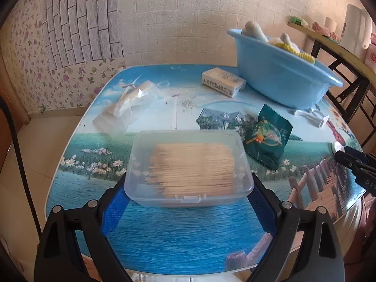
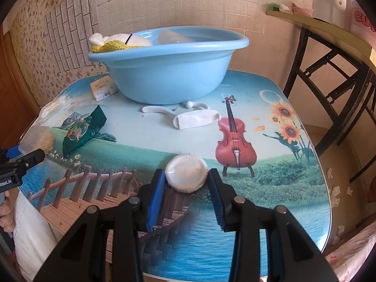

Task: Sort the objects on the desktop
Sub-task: 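Carry the toothpick box and white lid into the blue basin and open both tools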

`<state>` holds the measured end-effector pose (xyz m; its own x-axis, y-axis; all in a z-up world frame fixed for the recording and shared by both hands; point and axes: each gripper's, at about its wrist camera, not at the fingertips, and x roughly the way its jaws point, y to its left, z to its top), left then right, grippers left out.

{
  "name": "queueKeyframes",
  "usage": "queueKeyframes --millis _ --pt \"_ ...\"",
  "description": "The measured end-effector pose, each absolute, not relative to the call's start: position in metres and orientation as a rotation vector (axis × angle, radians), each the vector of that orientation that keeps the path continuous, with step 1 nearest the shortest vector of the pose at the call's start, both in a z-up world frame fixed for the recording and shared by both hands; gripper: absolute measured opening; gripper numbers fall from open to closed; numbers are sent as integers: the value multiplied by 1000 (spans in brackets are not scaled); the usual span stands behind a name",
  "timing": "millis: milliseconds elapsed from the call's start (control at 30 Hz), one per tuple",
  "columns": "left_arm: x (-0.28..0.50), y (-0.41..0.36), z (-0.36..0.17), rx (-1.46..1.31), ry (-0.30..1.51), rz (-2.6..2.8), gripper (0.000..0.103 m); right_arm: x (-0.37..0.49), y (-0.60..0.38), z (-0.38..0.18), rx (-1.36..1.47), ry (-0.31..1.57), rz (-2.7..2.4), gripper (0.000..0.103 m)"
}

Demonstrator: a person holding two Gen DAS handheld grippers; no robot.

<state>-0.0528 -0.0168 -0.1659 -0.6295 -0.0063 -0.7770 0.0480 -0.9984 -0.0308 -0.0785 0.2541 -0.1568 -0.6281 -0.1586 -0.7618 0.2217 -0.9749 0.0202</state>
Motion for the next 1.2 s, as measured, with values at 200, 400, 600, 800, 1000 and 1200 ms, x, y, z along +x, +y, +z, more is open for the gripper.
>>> queueKeyframes --millis 200,400,600,800,1000,1200 --pt "-54 -16 -170 1296 50 -2824 103 -83 255 -159 1229 106 -2664 57" --pt "-53 -16 -170 1289 50 -2828 103 -84 256 -162 1228 101 -2680 78" --pt "-53 -16 -171 1289 50 -2828 103 -85 255 -163 1230 108 -2676 86" --pt "-53 -16 -170 1288 50 -2828 103 -85 255 -162 1228 108 -2678 85" --pt "-54 -15 -170 1287 51 -2826 103 -82 254 -162 1214 116 -2672 79" --pt "-54 -15 -170 1287 51 -2828 103 -80 252 -160 1191 125 -2664 56"
